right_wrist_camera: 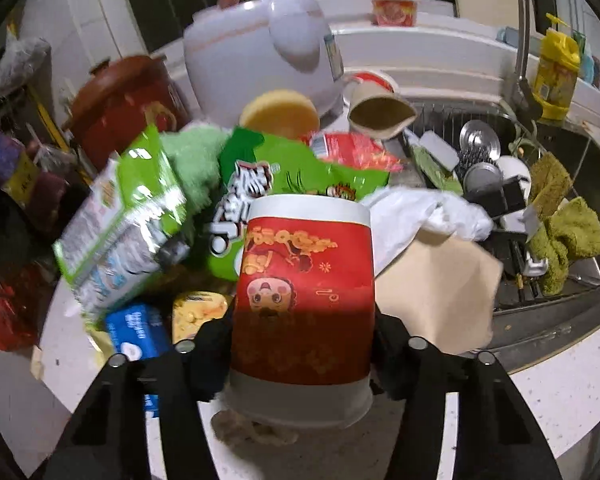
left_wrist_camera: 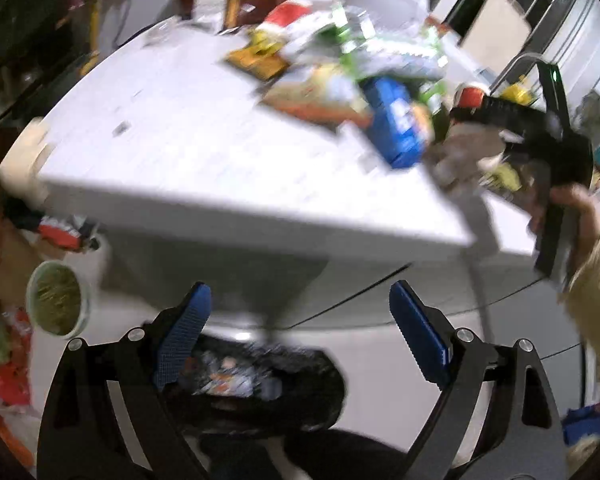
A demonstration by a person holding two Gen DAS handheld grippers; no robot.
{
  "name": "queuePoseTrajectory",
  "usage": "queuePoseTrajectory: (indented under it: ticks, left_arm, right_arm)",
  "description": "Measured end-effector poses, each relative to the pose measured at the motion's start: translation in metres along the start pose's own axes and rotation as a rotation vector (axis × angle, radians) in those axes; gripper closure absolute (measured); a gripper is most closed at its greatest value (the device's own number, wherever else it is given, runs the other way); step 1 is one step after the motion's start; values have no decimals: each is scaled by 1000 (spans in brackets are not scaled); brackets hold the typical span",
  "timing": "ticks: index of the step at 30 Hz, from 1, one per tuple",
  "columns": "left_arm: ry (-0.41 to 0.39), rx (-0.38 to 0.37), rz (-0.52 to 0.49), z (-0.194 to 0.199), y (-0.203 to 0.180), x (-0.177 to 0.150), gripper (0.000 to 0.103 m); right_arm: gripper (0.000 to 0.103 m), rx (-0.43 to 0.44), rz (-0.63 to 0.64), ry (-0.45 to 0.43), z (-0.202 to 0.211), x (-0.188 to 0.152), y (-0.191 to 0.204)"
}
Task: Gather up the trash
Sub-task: 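Grasp the blue tissue pack with the left tool while the right tool grasps the red paper cup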
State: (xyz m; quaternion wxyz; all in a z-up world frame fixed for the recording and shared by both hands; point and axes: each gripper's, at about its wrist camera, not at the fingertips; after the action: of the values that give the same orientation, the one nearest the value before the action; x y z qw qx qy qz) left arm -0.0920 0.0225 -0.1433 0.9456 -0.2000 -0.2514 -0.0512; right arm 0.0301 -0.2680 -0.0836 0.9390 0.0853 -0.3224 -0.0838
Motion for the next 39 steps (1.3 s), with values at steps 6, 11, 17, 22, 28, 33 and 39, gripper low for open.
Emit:
queuePoseTrajectory:
  ticks: [6, 11, 17, 22, 28, 33, 39]
  left_arm:
    - [-102, -28, -30, -11, -64, 50, 15]
    - [-134, 76, -28, -42, -106, 87, 15]
    - [-101, 185, 4, -78, -122, 111, 15]
    - [-54, 258, 40, -97, -114, 113, 35]
    - [-40, 166, 46, -93, -105, 114, 60]
    - [-41, 92, 68, -78, -93, 108, 61]
    - [-75, 34, 67, -44, -80, 107, 61]
  right_arm:
    - [46, 68, -38, -61, 50, -4, -11]
    - [44, 87, -32, -76, 74, -22, -21]
    - [43, 110, -37, -78, 86, -34, -36]
    - [43, 130, -61, -73, 85, -37, -48]
    - [43, 154, -64, -59, 78, -37, -48]
    - [43, 178, -50, -65, 79, -35, -39]
    - [43, 206, -32, -58, 79, -34, -23]
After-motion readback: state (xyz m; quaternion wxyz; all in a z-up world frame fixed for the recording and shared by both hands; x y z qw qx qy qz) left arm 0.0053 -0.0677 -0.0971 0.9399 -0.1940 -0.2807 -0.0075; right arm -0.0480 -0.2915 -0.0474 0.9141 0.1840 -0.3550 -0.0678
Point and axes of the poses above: each gripper's, at about its wrist camera, not at the fingertips, and z roughly against the way its jaws point, y to its left, x to its top, and after that the axes turned 3 degrees about y, right-handed
